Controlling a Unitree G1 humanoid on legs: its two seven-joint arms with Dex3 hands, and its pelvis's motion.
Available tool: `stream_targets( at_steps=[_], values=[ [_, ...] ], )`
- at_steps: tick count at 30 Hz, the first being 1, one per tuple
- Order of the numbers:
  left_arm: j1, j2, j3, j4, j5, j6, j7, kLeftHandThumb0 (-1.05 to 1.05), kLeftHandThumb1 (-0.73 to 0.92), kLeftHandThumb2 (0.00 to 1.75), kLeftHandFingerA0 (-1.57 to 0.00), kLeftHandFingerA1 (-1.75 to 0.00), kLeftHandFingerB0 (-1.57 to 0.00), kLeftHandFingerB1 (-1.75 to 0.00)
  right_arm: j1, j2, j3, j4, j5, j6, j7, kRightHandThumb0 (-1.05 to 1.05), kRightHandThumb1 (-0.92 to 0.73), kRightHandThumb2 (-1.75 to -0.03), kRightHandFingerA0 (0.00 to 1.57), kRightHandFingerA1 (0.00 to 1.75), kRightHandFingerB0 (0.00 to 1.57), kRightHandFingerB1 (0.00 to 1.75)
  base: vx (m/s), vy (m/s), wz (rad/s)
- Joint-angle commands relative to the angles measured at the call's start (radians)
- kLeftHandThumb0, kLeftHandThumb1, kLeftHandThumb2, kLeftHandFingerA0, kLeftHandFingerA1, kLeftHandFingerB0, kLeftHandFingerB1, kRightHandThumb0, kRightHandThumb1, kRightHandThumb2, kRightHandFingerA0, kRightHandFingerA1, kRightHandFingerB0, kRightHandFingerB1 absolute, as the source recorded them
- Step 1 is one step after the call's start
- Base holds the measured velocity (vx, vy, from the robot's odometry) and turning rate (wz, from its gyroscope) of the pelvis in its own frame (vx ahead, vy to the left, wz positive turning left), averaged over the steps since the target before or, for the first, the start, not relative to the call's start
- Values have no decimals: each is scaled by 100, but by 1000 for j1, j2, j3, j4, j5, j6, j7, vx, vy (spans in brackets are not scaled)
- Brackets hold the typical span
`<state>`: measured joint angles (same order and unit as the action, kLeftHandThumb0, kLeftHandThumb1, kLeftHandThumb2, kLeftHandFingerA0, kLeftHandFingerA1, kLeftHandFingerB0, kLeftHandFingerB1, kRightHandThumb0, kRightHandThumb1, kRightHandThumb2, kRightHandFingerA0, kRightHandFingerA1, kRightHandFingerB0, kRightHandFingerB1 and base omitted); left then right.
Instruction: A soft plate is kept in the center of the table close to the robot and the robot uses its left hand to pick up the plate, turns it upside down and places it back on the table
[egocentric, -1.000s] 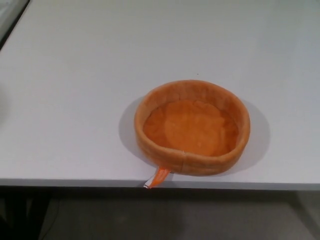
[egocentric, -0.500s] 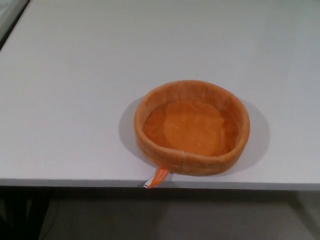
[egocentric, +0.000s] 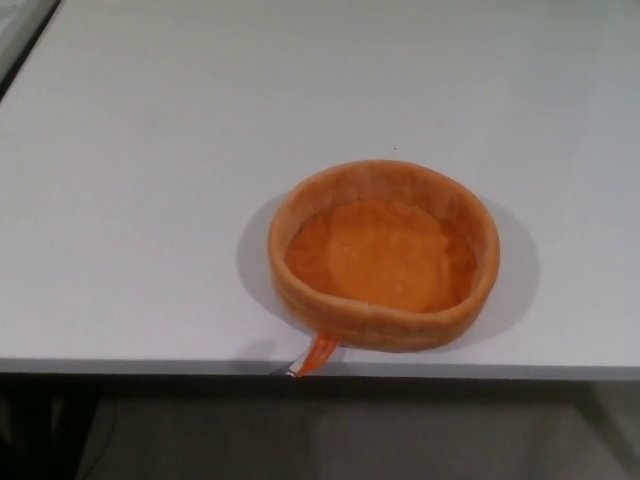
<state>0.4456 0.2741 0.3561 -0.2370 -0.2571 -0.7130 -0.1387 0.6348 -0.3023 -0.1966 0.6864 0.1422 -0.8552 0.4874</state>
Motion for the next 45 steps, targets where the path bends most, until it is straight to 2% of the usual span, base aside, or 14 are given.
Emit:
stream_targets(
  at_steps=[1,6,7,10,13,14,18,20,25,31,34,37,45],
  values=[
    [-128,53,21,-102,20,211,46,-93,86,67,-28,-38,-24,-30,-17,-14,-6,29,-2,-28,-5,-62,-84,-66,43,35,27,30,0,0,0],
    [-231,63,2,-125,70,275,46,-94,84,66,-27,-36,-24,-29,-28,-14,-5,46,-3,-37,-1,-60,-84,-66,41,34,27,30,0,0,0],
    [-269,62,-10,-124,98,292,53,-89,64,107,-23,-51,-14,-42,-6,-18,-2,2,-10,-9,-10,-65,-84,-66,40,36,27,31,0,0,0],
    [-360,65,-46,-104,157,319,52,-89,64,108,-21,-52,-16,-44,8,-15,-2,-35,5,-3,-1,-64,-84,-66,41,36,27,31,0,0,0],
    [-425,59,-87,-104,207,371,56,-91,62,107,-22,-51,-15,-41,-2,-17,-2,-20,-6,-8,-5,-63,-84,-66,41,36,28,31,0,0,0],
    [-473,59,-121,-90,245,379,49,-94,83,66,-27,-41,-24,-29,-23,-15,-2,14,-10,-14,-8,-64,-84,-66,42,34,27,30,0,0,0],
    [-530,45,-161,-79,302,387,61,-93,83,66,-31,-39,-27,-30,-5,-14,-1,-32,3,9,-1,-60,-84,-66,42,35,27,30,0,0,0],
    [-575,37,-206,-82,333,423,58,-95,83,66,-31,-38,-27,-29,2,-13,1,-60,6,18,1,-67,-85,-66,41,37,27,31,0,0,0],
    [-666,10,-286,-64,401,442,70,-93,81,65,-32,-42,-29,-31,8,-20,1,-95,-2,54,-6,-68,-85,-66,41,36,27,31,0,0,0],
    [-734,-3,-369,-40,466,480,57,-90,81,65,-30,-41,-27,-31,-90,-27,1,66,-21,9,-2,-63,-83,-66,43,34,28,31,0,0,0],
    [-770,-11,-430,-29,527,505,48,-89,83,66,-29,-41,-26,-33,-71,-26,1,26,6,-1,23,-64,-84,-66,41,35,27,31,0,0,0],
    [-828,3,-492,20,615,508,45,-88,84,66,-28,-42,-25,-32,-59,-24,-4,3,24,4,34,-65,-83,-64,41,32,28,29,0,0,0],
    [-970,65,-573,166,692,544,-21,-88,84,66,-25,-39,-22,-29,-71,-24,-4,2,11,6,23,-65,-84,-66,42,34,27,30,0,0,0]
  ],
)
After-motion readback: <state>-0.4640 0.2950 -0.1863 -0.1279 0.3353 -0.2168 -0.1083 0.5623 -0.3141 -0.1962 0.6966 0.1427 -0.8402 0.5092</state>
